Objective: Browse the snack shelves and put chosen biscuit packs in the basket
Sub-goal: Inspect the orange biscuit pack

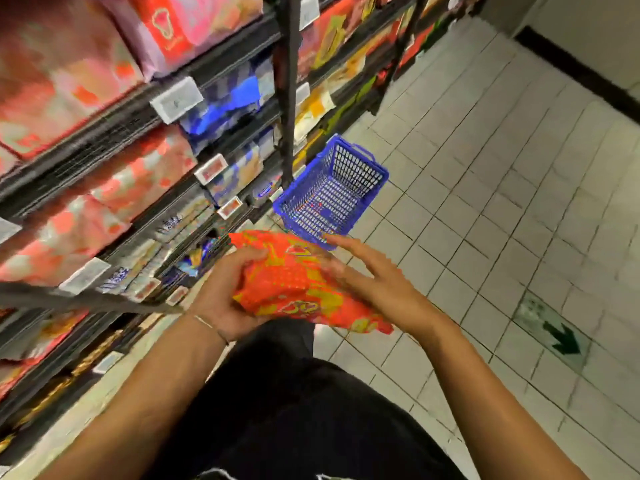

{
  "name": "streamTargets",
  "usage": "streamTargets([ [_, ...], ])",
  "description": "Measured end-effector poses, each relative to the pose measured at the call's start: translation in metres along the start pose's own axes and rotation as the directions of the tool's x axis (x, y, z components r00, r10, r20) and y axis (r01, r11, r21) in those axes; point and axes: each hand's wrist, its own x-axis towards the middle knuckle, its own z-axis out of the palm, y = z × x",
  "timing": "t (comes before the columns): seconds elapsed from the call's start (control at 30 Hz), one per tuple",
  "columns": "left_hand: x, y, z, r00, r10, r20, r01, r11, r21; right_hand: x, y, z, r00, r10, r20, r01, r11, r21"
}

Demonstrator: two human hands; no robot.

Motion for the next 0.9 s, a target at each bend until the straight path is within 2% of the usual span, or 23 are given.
streamTargets([
  [0.07,0.039,0.017,0.018,1.0,-0.021,-0.014,0.02,0.998,-0.063,0.038,0.018,-0.04,0.955,0.254,-0.15,-0.247,0.967,0.064],
  [0.1,0.058,0.028,0.028,1.0,-0.023,-0.018,0.021,0.997,-0.075,0.058,0.029,-0.062,0.909,0.386,-0.154,-0.37,0.921,0.122],
  [0.17,0.093,0.048,0.051,0.999,-0.049,-0.007,0.047,0.989,-0.14,0.102,0.05,-0.101,0.822,0.569,-0.009,-0.539,0.783,0.311],
  [0.23,0.133,0.061,0.071,0.998,-0.062,-0.033,0.057,0.988,-0.146,0.147,0.069,-0.133,0.771,0.623,0.135,-0.592,0.621,0.514],
  [0.27,0.157,0.065,0.079,0.997,-0.067,-0.041,0.061,0.989,-0.133,0.171,0.082,-0.145,0.756,0.634,0.163,-0.599,0.57,0.562],
  [0.3,0.185,0.067,0.087,0.996,-0.068,-0.064,0.06,0.992,-0.112,0.196,0.098,-0.155,0.758,0.63,0.169,-0.596,0.564,0.572],
  [0.37,0.255,0.068,0.094,0.992,-0.047,-0.118,0.042,0.998,-0.042,0.259,0.135,-0.172,0.792,0.588,0.165,-0.577,0.633,0.516],
  [0.47,0.382,0.057,0.083,0.972,-0.035,-0.234,0.052,0.996,0.068,0.365,0.207,-0.182,0.831,0.537,0.143,-0.552,0.768,0.325],
  [0.53,0.476,0.046,0.064,0.947,-0.029,-0.319,0.068,0.992,0.11,0.44,0.266,-0.179,0.839,0.527,0.134,-0.544,0.806,0.235],
  [0.63,0.616,0.025,0.026,0.915,-0.002,-0.403,0.06,0.989,0.133,0.546,0.355,-0.162,0.835,0.53,0.146,-0.55,0.816,0.181],
  [0.77,0.771,-0.003,-0.022,0.902,0.042,-0.43,0.036,0.985,0.17,0.658,0.462,-0.119,0.822,0.55,0.146,-0.56,0.827,0.041],
  [0.9,0.863,-0.039,-0.05,0.922,-0.004,-0.388,0.007,1.0,0.006,0.716,0.541,-0.077,0.746,0.622,0.238,-0.616,0.78,-0.106],
])
